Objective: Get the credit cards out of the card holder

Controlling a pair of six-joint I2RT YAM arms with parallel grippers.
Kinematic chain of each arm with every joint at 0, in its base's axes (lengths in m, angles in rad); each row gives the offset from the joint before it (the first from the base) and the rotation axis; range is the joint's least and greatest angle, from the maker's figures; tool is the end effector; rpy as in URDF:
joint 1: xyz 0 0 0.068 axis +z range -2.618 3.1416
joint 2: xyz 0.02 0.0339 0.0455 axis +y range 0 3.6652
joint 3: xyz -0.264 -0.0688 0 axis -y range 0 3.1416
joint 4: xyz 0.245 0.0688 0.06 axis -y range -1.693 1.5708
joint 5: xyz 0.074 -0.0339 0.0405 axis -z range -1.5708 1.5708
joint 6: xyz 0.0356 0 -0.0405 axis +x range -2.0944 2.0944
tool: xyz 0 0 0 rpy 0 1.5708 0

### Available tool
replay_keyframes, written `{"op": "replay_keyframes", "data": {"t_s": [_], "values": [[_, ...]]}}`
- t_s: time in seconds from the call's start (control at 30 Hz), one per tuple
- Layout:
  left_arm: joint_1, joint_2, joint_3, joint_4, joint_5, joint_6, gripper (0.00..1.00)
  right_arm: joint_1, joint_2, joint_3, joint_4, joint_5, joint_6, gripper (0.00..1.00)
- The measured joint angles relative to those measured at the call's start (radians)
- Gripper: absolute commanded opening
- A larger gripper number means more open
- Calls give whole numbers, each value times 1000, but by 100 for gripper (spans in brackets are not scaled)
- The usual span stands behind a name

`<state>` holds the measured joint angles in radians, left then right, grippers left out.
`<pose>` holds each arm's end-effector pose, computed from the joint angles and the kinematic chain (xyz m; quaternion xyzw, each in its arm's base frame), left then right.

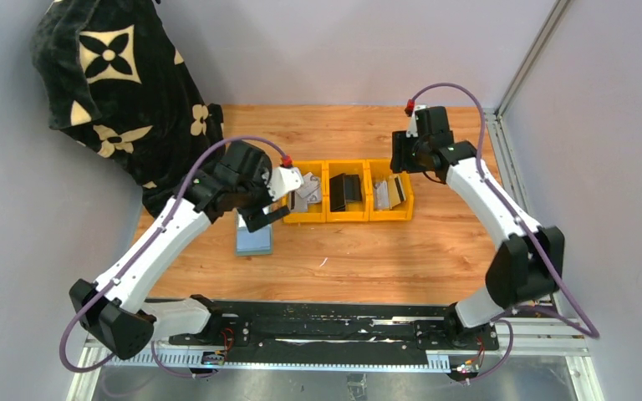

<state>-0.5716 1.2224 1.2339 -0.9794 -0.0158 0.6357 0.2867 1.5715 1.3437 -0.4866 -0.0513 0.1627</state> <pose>0.1991 -0.1274 0.3342 0.5401 0.7875 0.0171 0.2965 0.3402 0.1022 0.3088 -0.0670 0.9070 0.1152 0.3995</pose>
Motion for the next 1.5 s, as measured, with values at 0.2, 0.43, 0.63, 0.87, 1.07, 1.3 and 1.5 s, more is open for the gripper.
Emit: {"op": "replay_keyframes", "data": {"t_s": [0.2, 0.43, 0.63, 0.87, 1.07, 1.3, 1.5], "values": [[163, -46, 21, 44, -4, -79, 100, 33, -238, -66, 19, 24, 12, 76], [388, -158, -287, 391, -11, -168, 100, 35, -515, -456, 105, 179, 48, 81], [580, -192, -622, 818, 99, -314, 100, 34, -758, -831, 319, 481, 27, 82], [657, -100, -873, 1312, 248, -480, 100, -19, -825, -1075, 671, 743, -56, 85], [655, 115, -947, 1691, 283, -570, 100, -126, -684, -1162, 939, 773, -86, 84], [605, 140, -1060, 1985, 197, -589, 100, -172, -420, -1201, 1255, 655, -107, 86], [585, 152, -1055, 2007, 126, -587, 100, -171, -152, -1172, 1487, 450, -223, 90]]}}
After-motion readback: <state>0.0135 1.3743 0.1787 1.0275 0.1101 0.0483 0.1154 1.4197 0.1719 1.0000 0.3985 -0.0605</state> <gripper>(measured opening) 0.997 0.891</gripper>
